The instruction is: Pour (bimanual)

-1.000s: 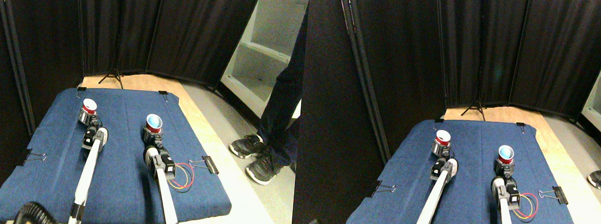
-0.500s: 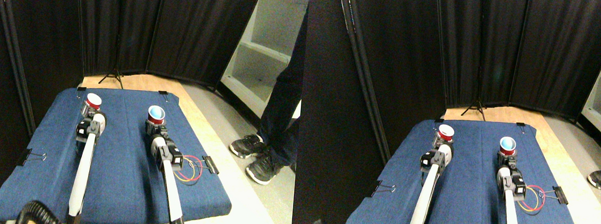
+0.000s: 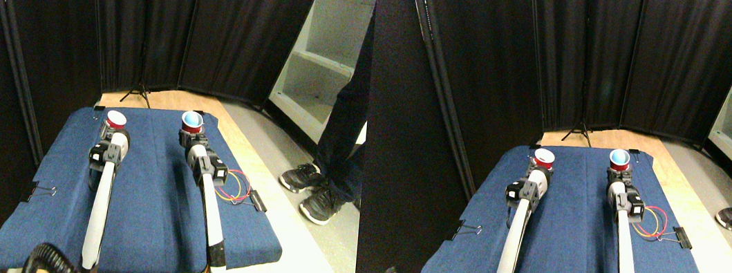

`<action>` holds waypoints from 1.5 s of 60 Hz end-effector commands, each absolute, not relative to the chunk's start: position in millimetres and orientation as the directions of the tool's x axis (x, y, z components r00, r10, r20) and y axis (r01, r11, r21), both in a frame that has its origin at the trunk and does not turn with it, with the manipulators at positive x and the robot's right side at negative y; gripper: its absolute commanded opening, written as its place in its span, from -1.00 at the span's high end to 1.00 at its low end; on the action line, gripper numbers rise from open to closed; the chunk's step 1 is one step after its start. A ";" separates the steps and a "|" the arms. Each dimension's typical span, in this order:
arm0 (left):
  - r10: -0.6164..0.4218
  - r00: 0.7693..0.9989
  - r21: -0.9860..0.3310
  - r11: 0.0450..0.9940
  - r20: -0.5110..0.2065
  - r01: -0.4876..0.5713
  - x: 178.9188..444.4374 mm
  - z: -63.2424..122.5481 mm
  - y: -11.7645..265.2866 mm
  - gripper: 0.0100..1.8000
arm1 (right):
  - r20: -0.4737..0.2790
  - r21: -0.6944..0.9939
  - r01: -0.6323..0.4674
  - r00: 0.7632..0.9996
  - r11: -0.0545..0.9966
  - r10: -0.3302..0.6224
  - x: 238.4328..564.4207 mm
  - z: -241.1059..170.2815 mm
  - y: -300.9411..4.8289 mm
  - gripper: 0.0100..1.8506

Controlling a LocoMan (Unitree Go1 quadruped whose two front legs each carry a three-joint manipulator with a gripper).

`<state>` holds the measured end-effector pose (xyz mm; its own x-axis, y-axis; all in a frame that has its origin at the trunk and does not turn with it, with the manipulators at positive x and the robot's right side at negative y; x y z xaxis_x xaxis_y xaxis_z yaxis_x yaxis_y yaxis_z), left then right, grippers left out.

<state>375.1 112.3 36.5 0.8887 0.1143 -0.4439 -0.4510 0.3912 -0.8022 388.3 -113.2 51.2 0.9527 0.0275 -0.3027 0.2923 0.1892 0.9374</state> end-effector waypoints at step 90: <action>-0.029 0.891 -0.773 0.512 -0.453 -0.376 391.5 50.9 51.5 0.64 | -0.218 0.852 0.080 0.953 0.517 0.212 407.3 97.0 -67.0 0.65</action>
<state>388.5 57.3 45.9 0.8688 -0.0078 -0.4951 -0.4205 0.5167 -0.7458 403.5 -67.4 89.6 0.9425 0.2014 -0.2669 0.1238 0.5312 0.8381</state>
